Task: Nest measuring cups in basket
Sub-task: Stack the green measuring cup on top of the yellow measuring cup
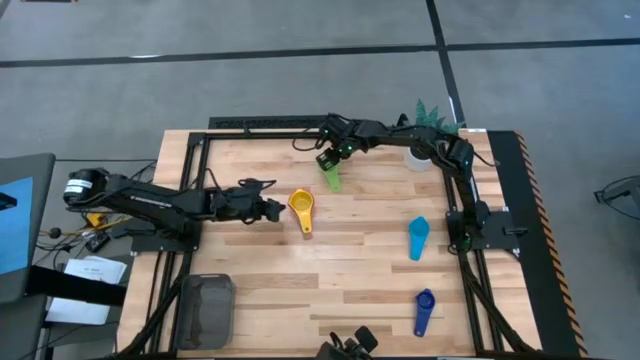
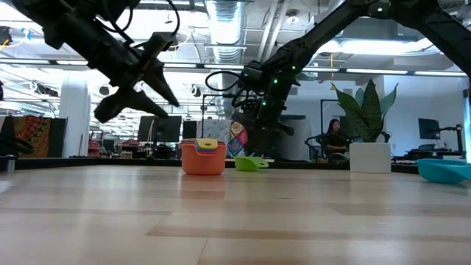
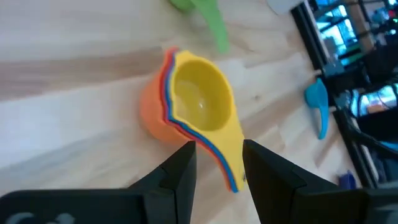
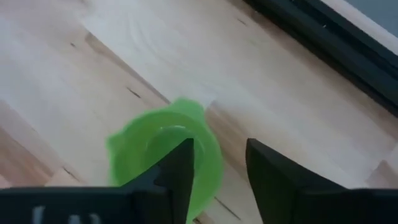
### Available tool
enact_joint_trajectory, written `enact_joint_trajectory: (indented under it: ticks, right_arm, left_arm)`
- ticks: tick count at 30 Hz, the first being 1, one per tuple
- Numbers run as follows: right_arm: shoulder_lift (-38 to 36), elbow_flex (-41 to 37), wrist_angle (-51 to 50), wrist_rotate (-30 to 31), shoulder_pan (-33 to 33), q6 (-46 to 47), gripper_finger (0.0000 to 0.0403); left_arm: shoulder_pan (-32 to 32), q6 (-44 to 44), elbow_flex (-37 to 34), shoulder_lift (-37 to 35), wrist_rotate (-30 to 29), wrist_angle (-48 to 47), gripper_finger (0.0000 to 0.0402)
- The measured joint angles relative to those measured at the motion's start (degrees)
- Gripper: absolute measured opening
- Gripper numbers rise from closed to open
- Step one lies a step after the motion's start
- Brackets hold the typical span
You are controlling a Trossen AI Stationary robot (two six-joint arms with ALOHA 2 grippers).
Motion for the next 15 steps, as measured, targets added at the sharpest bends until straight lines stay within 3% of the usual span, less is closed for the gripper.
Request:
enact_joint_trajectory:
  ticks: [9, 15]
  right_arm:
    - [0.0, 0.0, -0.6, -1.8, 0.3, -0.2, 0.0101]
    - [0.0, 0.0, -1.6, -2.3, 0.7, -0.1, 0.0111]
  left_arm:
    - [1.2, 1.1, 0.0, -2.5, -1.9, -1.9, 0.0119]
    - [1.5, 1.4, 0.0, -2.5, -1.9, -1.8, 0.0119]
